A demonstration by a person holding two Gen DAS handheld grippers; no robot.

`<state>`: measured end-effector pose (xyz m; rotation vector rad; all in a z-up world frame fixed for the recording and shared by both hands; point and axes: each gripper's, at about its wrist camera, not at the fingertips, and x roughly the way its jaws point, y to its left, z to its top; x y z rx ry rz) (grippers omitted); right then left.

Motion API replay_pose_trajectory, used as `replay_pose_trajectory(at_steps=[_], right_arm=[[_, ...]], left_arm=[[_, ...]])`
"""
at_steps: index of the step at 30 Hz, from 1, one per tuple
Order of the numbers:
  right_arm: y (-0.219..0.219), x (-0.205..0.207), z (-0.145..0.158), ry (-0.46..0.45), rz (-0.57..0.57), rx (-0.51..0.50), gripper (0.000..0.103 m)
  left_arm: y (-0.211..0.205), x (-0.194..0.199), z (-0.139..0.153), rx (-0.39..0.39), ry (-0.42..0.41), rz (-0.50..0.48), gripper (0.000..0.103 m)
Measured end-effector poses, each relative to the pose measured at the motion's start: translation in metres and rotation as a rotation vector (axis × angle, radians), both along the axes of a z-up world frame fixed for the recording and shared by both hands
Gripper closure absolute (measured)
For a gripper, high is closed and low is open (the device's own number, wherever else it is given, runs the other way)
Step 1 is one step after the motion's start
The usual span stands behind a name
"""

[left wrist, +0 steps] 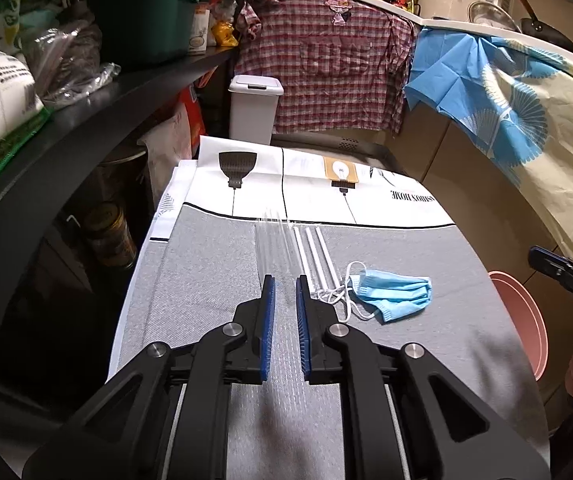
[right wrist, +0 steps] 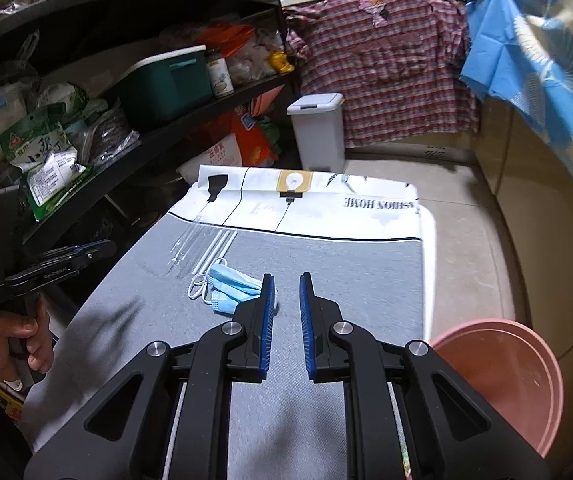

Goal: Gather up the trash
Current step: 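Move the right gripper to the blue mask while the left approaches the clear tubes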

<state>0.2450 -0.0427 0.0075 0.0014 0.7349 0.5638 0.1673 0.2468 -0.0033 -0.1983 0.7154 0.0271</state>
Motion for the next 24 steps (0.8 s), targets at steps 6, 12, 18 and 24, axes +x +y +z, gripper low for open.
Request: replay_pose_trajectory(at_steps=[6,12,18,24], right_arm=[[0.02,0.017,-0.02,0.024,0.037,-0.011,0.088],[0.04,0.034,-0.041,0.059,0.075,-0.038,0.076],[0.056,0.046,-0.057,0.085,0.119,-0.061,0.06],[0.068,0.055,-0.067,0.103,0.149,-0.08,0.055]], left_arm=[[-0.003,0.016,-0.014,-0.001,0.009,-0.014,0.092],[-0.002,0.033,-0.026,-0.018,0.022,-0.013,0.091],[-0.003,0.052,-0.039,-0.025,0.047,-0.006,0.063],[-0.002,0.068,-0.047,-0.037,0.069,0.009,0.063]])
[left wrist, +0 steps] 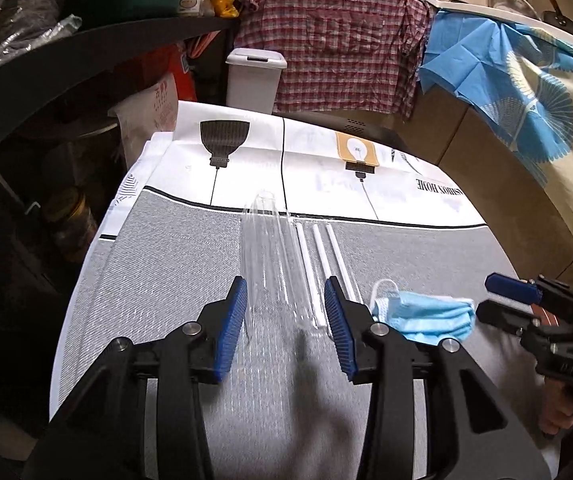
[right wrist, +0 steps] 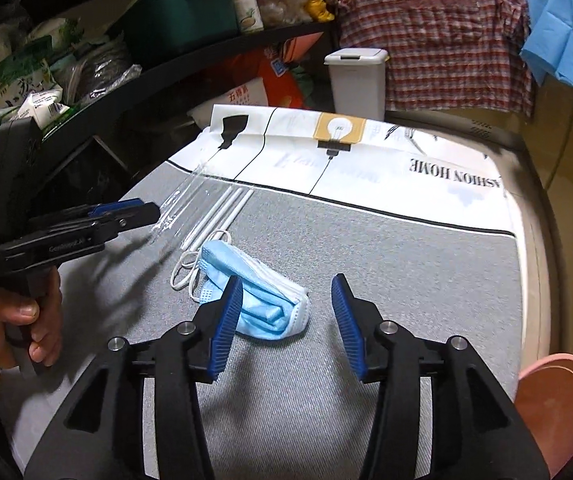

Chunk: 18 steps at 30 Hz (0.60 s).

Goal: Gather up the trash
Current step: 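Move the right gripper to the blue mask while the left approaches the clear tubes, then grasp the blue face mask with the right gripper while the left grasps a clear tube, then lift and carry the mask and clear tube over the pink bin with both grippers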

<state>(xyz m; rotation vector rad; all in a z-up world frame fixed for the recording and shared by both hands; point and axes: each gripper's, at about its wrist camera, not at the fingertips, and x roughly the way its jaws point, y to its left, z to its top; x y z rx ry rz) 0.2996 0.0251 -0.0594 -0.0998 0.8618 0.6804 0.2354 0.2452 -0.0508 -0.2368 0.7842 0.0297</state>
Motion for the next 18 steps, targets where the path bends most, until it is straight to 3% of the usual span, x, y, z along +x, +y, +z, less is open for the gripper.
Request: replay_pose_trajectory(at_steps=[9,11,13,15,18], right_arm=[[0.014,0.004,-0.015,0.037,0.049,-0.065,0.055],[0.016,0.003,-0.018,0.036,0.057,-0.086,0.057],[0.017,0.001,-0.02,0.036,0.064,-0.106,0.069],[0.016,-0.001,-0.02,0.033,0.064,-0.113,0.075],[0.014,-0.002,-0.018,0.032,0.069,-0.119,0.083]], left_arm=[[-0.002,0.01,-0.011,0.012,0.049,0.003,0.064],[-0.004,0.011,-0.011,0.014,0.053,-0.008,0.074],[-0.005,0.012,-0.012,0.019,0.058,-0.019,0.091],[-0.006,0.011,-0.011,0.029,0.063,-0.02,0.098],[-0.006,0.008,-0.01,0.037,0.065,-0.013,0.101]])
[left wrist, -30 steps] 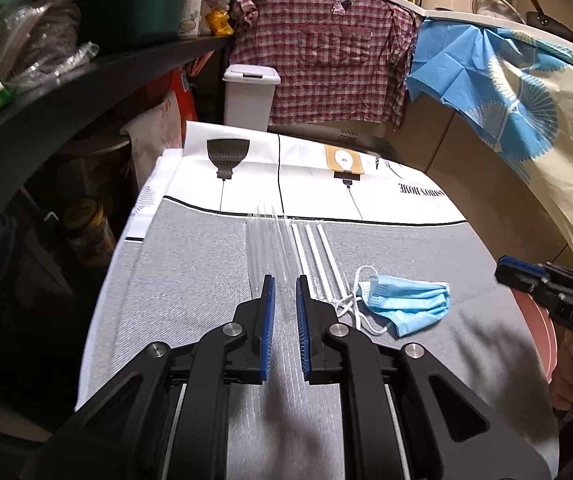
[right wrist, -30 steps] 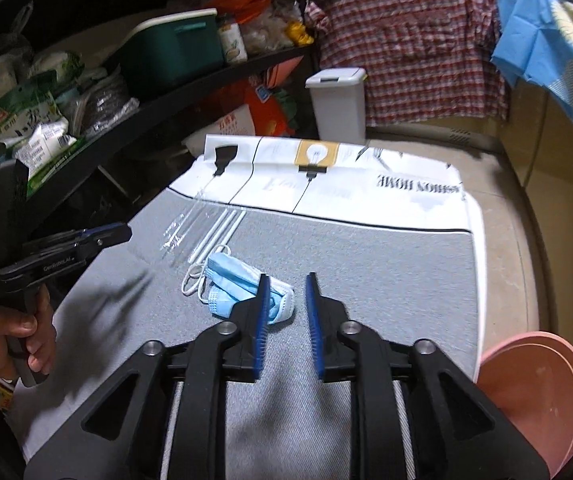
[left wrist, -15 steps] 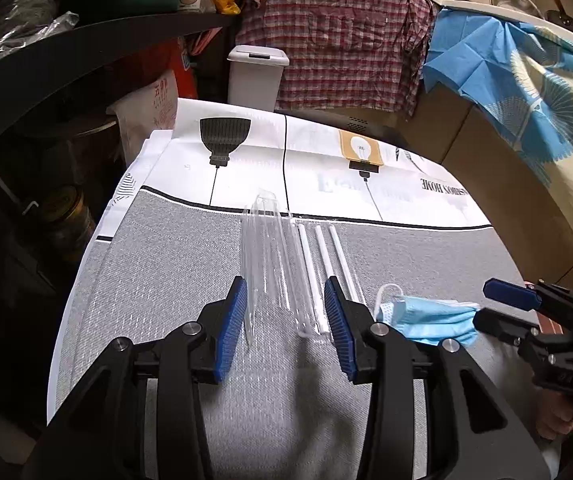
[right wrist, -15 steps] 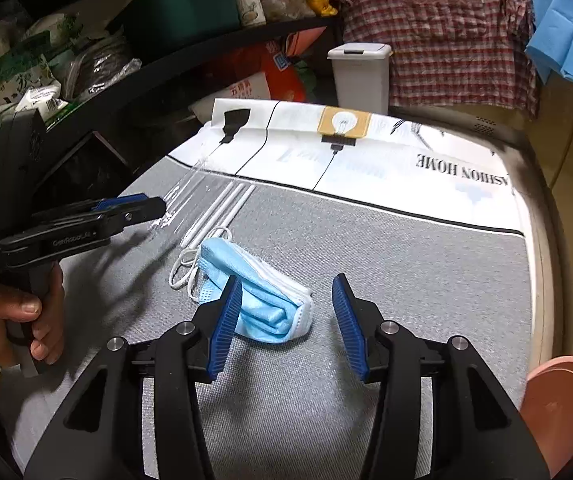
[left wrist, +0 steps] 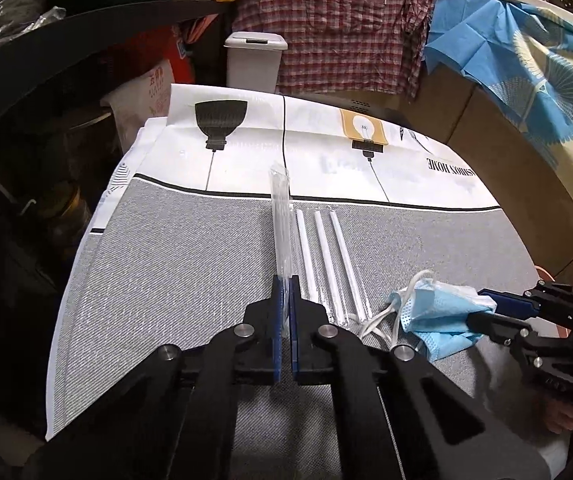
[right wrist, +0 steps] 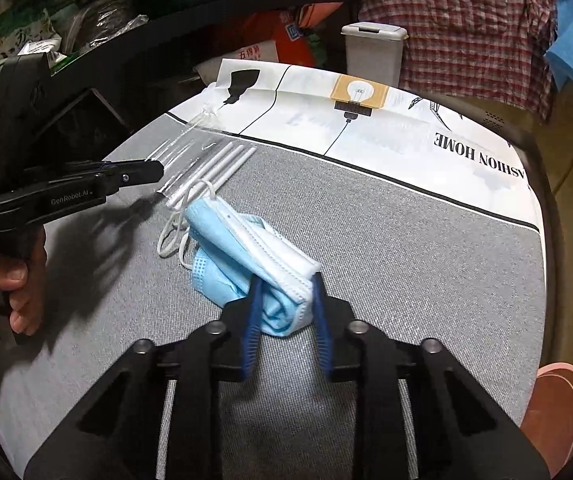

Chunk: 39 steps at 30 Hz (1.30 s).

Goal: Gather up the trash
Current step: 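Lift and carry the mask and clear tube over the pink bin with both grippers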

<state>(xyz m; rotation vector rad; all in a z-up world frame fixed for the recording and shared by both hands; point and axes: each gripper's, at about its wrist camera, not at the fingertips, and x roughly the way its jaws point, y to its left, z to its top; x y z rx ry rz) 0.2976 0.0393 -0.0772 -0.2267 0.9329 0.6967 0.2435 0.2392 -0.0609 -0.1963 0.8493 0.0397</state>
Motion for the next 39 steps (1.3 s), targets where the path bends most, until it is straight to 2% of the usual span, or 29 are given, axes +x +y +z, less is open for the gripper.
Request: replay_pose_trajectory(at_steps=[4,16,23,30,39], right_arm=[[-0.003,-0.003,0.007,-0.017,-0.007,0.002,0.087],[-0.016,-0.025,0.031,-0.062,-0.04,-0.009,0.088],[-0.035,-0.039,0.046,-0.082,-0.086,-0.011,0.089],[-0.056,-0.057,0.063,-0.095,-0.122,0.001,0.089],[-0.091,-0.083,0.096,-0.119,-0.197,0.058,0.089]], left_arm=[[-0.002,-0.006,0.006,0.01,-0.011,-0.008,0.102],[-0.015,-0.032,0.034,0.034,-0.057,-0.013,0.102],[-0.016,-0.053,0.056,0.051,-0.096,0.03,0.102],[-0.013,-0.078,0.082,0.022,-0.143,0.064,0.102],[-0.033,-0.111,0.101,0.002,-0.181,0.048,0.102]])
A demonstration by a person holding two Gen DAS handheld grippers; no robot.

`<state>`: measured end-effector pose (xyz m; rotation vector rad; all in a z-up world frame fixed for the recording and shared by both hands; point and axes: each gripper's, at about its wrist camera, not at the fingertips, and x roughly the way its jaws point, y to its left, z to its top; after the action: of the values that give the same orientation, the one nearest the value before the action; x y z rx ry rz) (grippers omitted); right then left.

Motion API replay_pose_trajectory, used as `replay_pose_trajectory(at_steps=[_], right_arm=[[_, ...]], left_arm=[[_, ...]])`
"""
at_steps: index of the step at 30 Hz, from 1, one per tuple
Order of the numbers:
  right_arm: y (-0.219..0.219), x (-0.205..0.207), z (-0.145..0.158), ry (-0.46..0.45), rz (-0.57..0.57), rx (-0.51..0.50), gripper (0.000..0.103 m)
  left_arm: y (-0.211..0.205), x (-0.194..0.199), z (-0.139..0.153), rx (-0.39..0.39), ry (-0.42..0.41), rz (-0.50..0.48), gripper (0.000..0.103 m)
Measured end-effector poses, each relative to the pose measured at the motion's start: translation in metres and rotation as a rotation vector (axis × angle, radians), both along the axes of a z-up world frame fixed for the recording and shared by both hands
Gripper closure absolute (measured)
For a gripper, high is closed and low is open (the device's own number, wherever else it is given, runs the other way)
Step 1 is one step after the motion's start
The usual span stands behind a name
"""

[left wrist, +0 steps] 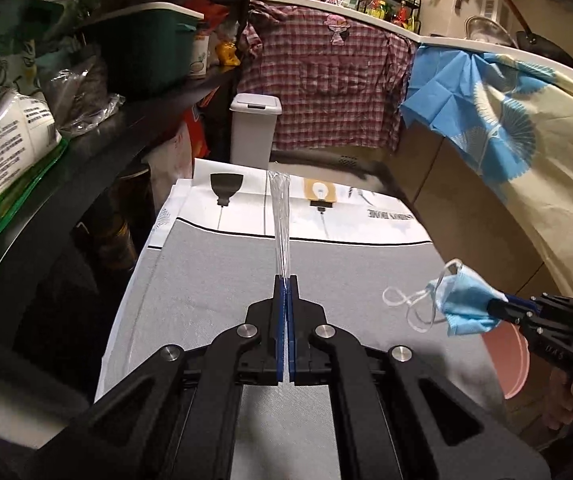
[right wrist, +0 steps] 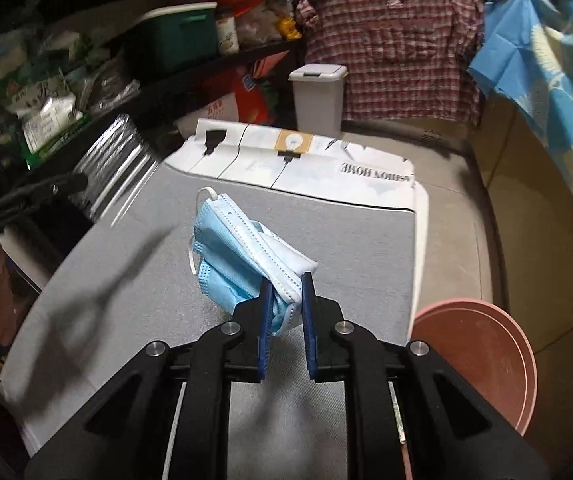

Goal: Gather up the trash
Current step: 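Lift and carry the mask and clear tube over the pink bin with both grippers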

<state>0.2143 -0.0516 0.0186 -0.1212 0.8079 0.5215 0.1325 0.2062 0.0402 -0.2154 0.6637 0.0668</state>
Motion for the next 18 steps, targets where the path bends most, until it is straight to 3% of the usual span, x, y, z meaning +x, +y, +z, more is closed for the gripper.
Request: replay_pose_trajectory(at_steps=[18], right_arm=[[-0.093,-0.048,0.072,-0.08,-0.205,0.145,0.089]], left_arm=[[-0.066,-0.045,0.025,0.004,-0.046,-0.095,0.102]])
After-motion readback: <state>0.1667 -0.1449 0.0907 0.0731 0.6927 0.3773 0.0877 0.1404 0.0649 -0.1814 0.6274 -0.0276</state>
